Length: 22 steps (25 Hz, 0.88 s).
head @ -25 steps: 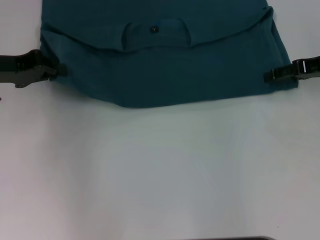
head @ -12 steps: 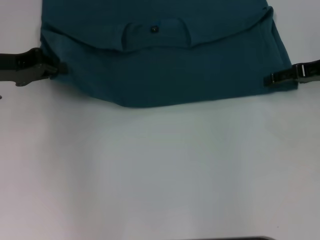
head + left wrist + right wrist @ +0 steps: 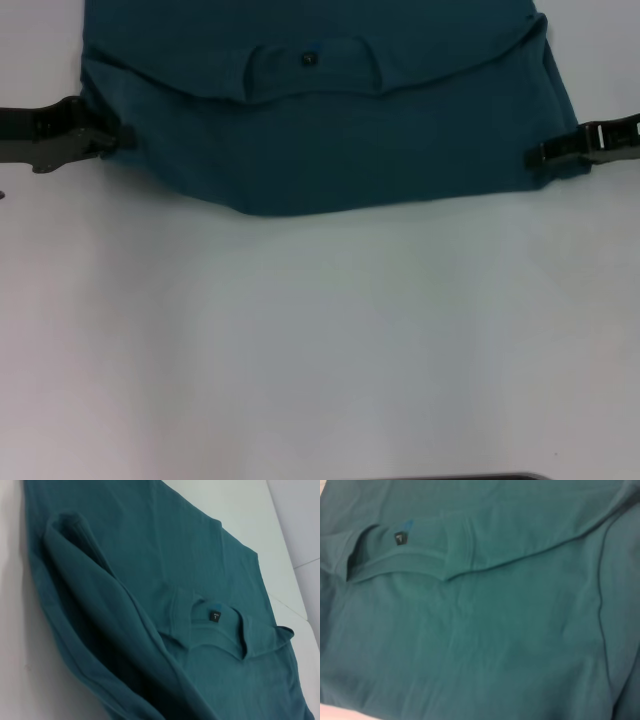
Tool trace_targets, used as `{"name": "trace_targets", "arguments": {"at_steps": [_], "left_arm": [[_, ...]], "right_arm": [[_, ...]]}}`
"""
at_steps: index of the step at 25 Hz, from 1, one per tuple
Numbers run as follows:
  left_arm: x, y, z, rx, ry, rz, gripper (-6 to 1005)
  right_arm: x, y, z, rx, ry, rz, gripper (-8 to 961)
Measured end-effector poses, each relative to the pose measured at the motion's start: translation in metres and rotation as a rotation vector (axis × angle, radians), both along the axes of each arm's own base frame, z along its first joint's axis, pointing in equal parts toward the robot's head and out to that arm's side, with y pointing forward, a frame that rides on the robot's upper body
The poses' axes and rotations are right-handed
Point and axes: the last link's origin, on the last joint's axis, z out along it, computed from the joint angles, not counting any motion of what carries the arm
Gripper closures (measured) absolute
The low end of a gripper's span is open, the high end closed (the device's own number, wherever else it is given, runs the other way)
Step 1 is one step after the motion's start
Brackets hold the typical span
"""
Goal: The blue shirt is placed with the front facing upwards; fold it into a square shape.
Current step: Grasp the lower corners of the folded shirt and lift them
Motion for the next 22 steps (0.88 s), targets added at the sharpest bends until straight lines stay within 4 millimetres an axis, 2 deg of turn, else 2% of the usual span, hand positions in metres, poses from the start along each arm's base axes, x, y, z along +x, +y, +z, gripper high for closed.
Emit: {"name": "trace_targets", "arguments": {"at_steps": [6,11,22], "left_arm": [[0.0003,-0.0004,-0.0002,-0.003,-0.002,0.001,995],[0.0001,-0.0008,-0.0002,-0.005,-0.004,0.003,995],[-0.0004,-0.0043,0.0030,-0.025,-0.009,-0.002,995]], "right_arm": [[-0.0021,0.0012,0.0066,0.010,0.001,0.006,264],[-0.0014,0.0010,0.0070,0.004,-0.010,0.007,509],[-0.0023,-0.0056,0.0116,-0.052,-0.015,0.010,820]]}}
